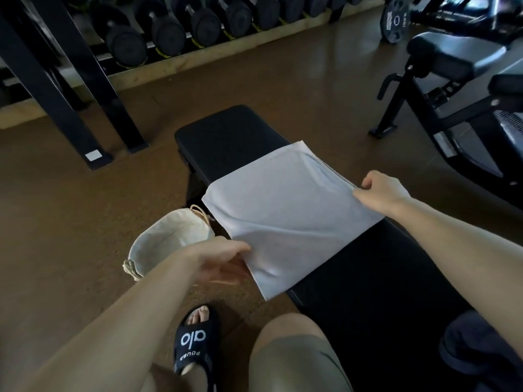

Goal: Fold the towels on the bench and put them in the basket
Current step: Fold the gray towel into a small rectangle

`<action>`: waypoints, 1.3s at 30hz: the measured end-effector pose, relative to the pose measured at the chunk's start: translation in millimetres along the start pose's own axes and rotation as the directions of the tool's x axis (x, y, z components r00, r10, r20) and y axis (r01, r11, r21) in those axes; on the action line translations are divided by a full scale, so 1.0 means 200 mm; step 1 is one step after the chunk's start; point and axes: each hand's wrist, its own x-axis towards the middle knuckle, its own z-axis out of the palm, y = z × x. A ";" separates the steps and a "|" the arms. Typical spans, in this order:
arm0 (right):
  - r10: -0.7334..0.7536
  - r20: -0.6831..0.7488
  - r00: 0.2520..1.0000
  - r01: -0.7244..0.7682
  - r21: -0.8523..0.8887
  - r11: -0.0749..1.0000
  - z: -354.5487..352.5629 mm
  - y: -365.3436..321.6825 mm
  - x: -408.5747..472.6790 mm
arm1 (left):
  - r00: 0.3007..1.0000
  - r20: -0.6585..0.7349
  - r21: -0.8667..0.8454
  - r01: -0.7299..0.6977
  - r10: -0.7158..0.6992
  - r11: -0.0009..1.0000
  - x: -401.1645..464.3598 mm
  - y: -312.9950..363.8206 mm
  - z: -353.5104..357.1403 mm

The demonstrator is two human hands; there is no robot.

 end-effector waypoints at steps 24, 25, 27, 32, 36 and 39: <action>-0.180 -0.304 0.935 0.255 0.226 0.940 0.23 -0.57 0.55 | 0.755 -0.627 -0.158 -0.363 0.191 0.918 0.34 0.24 -0.34; -0.173 -0.297 0.939 0.249 0.243 0.938 0.23 -0.57 0.56 | 0.754 -0.628 -0.157 -0.365 0.193 0.918 0.34 0.24 -0.35; -0.160 -0.270 0.949 0.237 0.283 0.929 0.22 -0.57 0.57 | 0.748 -0.632 -0.142 -0.367 0.201 0.919 0.34 0.24 -0.36; -0.230 -0.201 0.952 0.286 0.325 0.901 0.23 -0.57 0.59 | 0.699 -0.643 0.058 -0.364 0.314 0.930 0.33 0.24 -0.36; -0.259 -0.202 0.945 0.309 0.283 0.908 0.23 -0.58 0.59 | 0.692 -0.614 0.175 -0.350 0.380 0.920 0.34 0.24 -0.36; -0.253 -0.192 0.948 0.301 0.296 0.906 0.23 -0.59 0.60 | 0.695 -0.591 0.223 -0.346 0.408 0.911 0.35 0.25 -0.35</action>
